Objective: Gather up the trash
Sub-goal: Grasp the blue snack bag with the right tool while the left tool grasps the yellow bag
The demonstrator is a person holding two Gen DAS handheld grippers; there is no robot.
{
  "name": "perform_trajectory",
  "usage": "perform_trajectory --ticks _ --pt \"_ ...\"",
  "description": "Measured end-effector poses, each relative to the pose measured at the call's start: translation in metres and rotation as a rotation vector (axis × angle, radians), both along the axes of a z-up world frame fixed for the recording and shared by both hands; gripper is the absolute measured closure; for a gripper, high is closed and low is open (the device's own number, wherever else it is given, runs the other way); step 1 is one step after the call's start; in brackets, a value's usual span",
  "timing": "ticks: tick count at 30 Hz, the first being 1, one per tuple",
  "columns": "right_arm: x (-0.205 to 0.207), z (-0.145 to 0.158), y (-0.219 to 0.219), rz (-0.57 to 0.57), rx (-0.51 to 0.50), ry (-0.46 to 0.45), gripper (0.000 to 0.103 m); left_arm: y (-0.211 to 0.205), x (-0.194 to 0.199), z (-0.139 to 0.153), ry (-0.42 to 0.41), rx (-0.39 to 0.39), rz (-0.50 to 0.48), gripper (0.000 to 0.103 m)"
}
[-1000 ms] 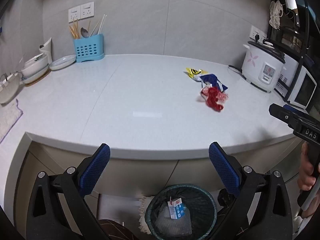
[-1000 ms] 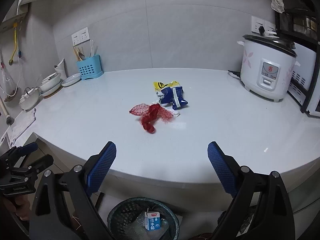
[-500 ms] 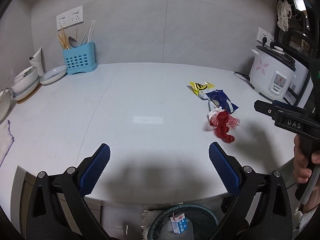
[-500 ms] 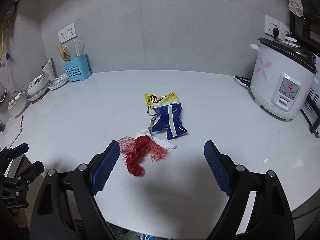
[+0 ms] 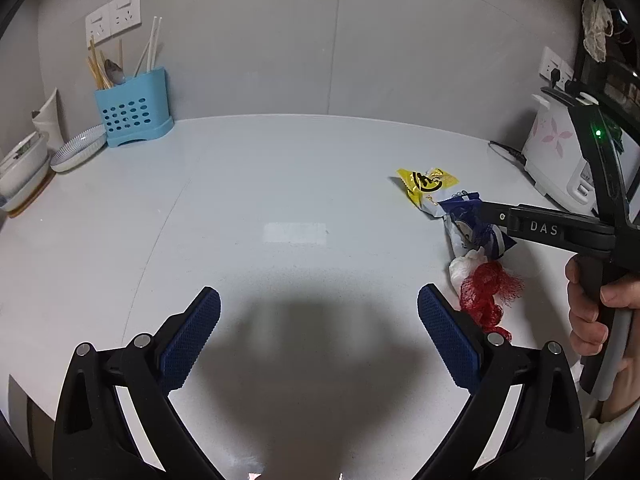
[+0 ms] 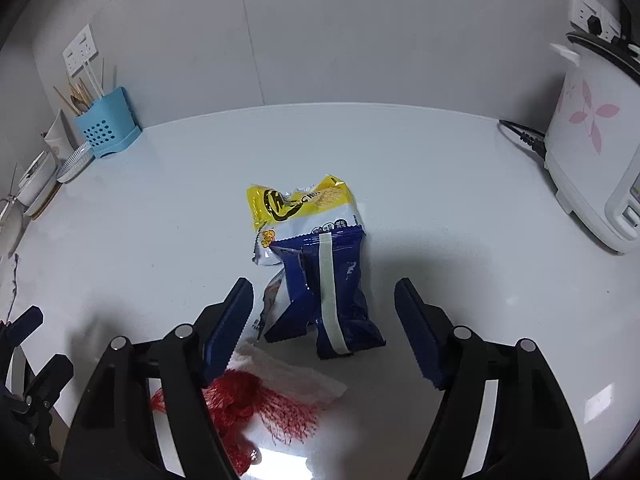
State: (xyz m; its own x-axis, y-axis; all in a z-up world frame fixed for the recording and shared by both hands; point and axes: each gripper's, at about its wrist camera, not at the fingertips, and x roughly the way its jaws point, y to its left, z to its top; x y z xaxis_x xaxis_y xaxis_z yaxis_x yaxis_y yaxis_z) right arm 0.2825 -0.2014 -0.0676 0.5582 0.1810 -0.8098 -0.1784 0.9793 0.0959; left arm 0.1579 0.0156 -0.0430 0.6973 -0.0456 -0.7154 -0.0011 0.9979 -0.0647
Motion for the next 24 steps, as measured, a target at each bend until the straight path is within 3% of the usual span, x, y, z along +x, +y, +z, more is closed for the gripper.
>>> perform_trajectory --ticks 3,10,17,24 --pt "0.012 -0.014 0.000 -0.002 0.002 0.032 0.041 0.000 0.009 -0.005 0.008 0.001 0.001 0.006" --pt "0.017 -0.026 -0.008 -0.012 0.001 0.057 0.075 -0.004 0.021 -0.003 0.003 0.008 -0.001 0.006" --pt "0.005 -0.007 -0.033 -0.026 0.038 0.000 0.077 -0.026 0.039 0.007 -0.010 0.015 -0.027 0.006" --pt "0.011 0.016 -0.065 -0.069 0.027 -0.070 0.077 -0.063 0.085 0.016 0.000 0.015 -0.077 0.006"
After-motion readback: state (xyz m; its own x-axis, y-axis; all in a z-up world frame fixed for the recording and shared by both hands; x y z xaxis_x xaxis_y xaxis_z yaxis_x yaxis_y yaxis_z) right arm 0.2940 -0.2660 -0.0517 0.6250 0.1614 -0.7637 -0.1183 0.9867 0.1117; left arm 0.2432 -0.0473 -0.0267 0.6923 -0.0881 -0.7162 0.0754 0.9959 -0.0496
